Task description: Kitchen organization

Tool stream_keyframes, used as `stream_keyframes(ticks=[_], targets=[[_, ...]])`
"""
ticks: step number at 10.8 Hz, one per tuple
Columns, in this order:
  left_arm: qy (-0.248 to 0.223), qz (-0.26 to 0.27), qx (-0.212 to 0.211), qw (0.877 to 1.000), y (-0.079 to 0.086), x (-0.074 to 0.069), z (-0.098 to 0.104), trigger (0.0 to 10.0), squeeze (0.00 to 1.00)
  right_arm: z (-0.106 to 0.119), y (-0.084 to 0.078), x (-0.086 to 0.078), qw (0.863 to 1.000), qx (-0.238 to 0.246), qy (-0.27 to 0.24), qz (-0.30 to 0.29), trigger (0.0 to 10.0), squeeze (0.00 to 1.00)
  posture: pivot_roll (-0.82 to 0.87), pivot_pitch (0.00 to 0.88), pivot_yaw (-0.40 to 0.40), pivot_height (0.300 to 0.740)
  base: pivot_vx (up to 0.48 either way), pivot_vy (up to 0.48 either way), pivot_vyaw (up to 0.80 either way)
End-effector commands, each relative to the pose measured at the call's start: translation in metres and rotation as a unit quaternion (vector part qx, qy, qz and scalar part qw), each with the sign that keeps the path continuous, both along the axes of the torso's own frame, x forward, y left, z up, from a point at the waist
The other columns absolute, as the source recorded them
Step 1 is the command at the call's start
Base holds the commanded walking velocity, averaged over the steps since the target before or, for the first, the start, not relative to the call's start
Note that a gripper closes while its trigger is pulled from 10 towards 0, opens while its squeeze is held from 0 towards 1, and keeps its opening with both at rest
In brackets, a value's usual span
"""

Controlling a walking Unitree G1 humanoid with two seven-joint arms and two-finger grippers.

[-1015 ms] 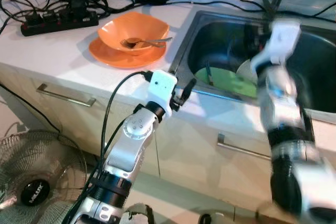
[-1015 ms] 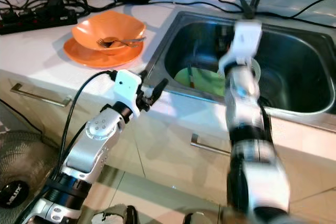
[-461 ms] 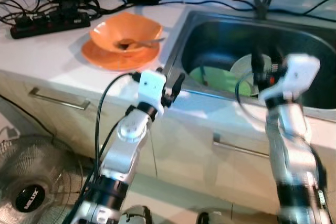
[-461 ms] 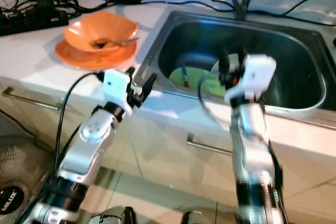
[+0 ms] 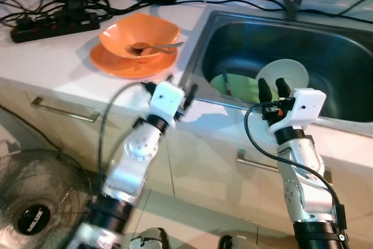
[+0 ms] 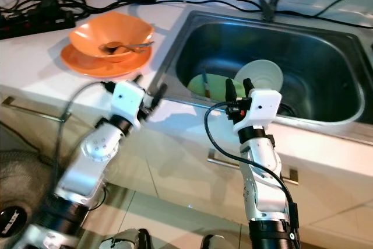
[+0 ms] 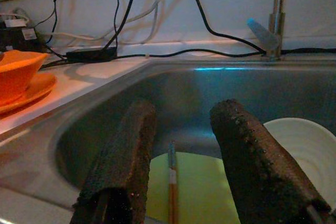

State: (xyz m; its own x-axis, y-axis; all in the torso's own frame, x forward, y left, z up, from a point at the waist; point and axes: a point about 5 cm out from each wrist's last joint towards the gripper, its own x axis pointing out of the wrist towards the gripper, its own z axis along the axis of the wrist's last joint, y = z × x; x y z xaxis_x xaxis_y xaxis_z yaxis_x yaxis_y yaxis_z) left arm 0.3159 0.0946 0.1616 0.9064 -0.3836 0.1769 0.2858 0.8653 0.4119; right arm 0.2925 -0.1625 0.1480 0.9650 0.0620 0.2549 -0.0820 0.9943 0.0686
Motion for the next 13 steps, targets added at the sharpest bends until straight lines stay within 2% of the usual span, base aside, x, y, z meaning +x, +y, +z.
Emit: stream_keyframes(ticks=[1, 3, 4, 7, 10, 13], targets=[[-0.056, -0.001, 0.054, 0.997, -0.004, 0.003, 0.018, 10.0, 0.00, -0.001, 0.002, 0.002, 1.000, 0.004, 0.006, 0.000, 10.0, 0.00, 0.02, 0.082, 0.030, 0.740, 0.000, 0.000, 0.00], [-0.117, 0.010, 0.159, 0.980, -0.002, 0.009, 0.035, 10.0, 0.00, -0.004, 0.004, 0.003, 1.000, 0.006, 0.010, 0.000, 10.0, 0.00, 0.02, 0.084, 0.032, 0.740, 0.000, 0.000, 0.00], [-0.138, 0.013, 0.214, 0.967, 0.000, 0.013, 0.039, 10.0, 0.00, -0.004, 0.006, 0.003, 1.000, 0.008, 0.011, -0.001, 10.0, 0.00, 0.02, 0.085, 0.033, 0.740, 0.000, 0.000, 0.00], [-0.132, 0.024, 0.313, 0.940, 0.003, 0.028, 0.029, 10.0, 0.00, -0.005, 0.008, 0.005, 1.000, 0.013, 0.013, -0.003, 10.0, 0.00, 0.02, 0.083, 0.035, 0.740, 0.000, 0.000, 0.00], [-0.111, 0.056, 0.342, 0.931, 0.010, 0.044, 0.025, 10.0, 0.00, -0.006, 0.008, 0.007, 1.000, 0.014, 0.015, -0.003, 10.0, 0.00, 0.02, 0.087, 0.031, 0.740, 0.000, 0.000, 0.00], [-0.115, 0.060, 0.345, 0.929, 0.003, 0.053, 0.027, 10.0, 0.00, -0.006, 0.008, 0.008, 1.000, 0.021, 0.017, -0.005, 10.0, 0.00, 0.02, 0.092, 0.034, 0.740, 0.000, 0.000, 0.00]])
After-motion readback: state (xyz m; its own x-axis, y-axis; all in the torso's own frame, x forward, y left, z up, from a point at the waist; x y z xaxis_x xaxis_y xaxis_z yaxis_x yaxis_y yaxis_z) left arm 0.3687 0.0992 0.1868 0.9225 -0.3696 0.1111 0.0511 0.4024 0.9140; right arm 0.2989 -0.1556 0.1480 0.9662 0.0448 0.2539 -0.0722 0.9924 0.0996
